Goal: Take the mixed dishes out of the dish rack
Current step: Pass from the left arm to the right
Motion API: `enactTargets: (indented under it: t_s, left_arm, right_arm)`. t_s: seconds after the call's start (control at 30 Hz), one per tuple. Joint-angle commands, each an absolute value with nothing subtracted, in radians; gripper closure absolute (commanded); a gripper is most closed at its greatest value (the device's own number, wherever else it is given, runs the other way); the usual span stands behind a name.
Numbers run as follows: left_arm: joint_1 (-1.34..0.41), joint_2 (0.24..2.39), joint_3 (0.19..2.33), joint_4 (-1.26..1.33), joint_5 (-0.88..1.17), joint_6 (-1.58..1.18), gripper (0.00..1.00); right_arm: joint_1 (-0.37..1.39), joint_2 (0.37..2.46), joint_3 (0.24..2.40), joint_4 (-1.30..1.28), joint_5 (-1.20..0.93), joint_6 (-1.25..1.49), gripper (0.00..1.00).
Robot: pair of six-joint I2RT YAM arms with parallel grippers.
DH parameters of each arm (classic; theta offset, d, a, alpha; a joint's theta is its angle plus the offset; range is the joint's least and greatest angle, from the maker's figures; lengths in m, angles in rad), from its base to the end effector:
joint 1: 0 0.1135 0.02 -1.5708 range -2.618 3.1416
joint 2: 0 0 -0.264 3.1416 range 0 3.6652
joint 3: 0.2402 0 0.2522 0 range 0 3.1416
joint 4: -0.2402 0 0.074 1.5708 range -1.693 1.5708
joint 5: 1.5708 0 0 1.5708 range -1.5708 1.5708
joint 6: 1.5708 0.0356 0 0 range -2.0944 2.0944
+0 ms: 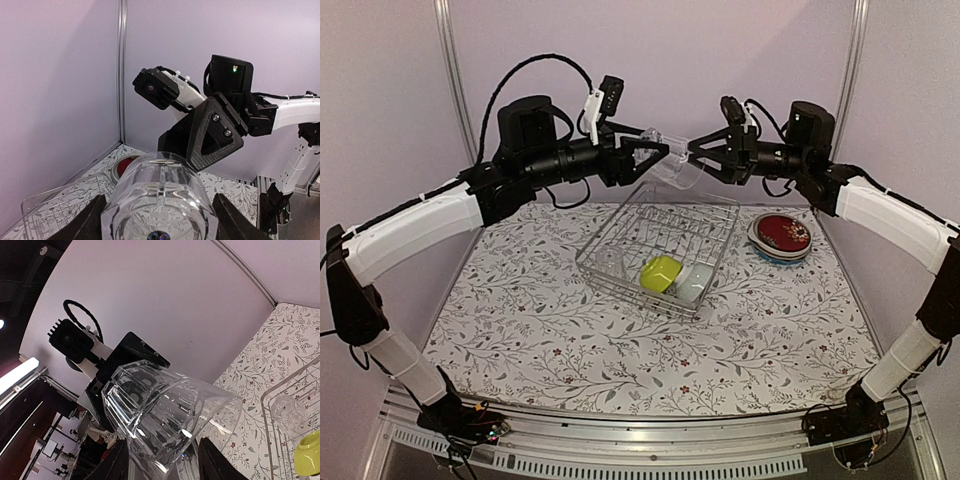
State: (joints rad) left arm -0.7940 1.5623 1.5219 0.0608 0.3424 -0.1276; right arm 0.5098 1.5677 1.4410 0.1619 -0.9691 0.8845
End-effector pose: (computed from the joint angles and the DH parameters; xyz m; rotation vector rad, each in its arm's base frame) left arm 0.2526 -0.2740 0.4297 0.7969 1.4318 -0.9823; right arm 0.3033 0.2032 0.4094 -0.5758 1.7861 1.7607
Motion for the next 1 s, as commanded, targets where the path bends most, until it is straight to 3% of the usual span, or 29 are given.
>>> enactTargets:
  t_s: [0.0,0.13,0.43,0.57,0.77,0.9,0.97]
  left_arm:
    - [-0.813,1.574,1.504,0.158,0.370,-0.142,0.53]
    - [-0.813,1.576,1.493,0.179,0.370,-0.144,0.52]
    - [-0.811,1.583,1.482,0.179,0.339,-0.146,0.44]
    - [-0.808,1.578,1.476,0.173,0.318,-0.149,0.35]
    - [-0.796,1.548,1.450,0.155,0.260,-0.143,0.12]
    - [-0.779,1.528,1.451,0.099,0.195,-0.130,0.01]
    - [-0.769,1.520,1.450,0.079,0.167,-0.132,0.01]
  right_arm:
    - [0.528,1.568,1.447,0.260,-1.010,0.944,0.56]
    - [0.529,1.568,1.439,0.303,-1.028,0.969,0.65]
    - [0.530,1.568,1.431,0.395,-1.048,1.043,1.00]
    - [0.529,1.568,1.434,0.394,-1.044,1.045,1.00]
    - [0.489,1.553,1.427,0.363,-1.029,1.043,1.00]
    - [0.426,1.519,1.429,0.181,-0.994,0.958,1.00]
    - [0.405,1.501,1.448,0.029,-0.961,0.855,1.00]
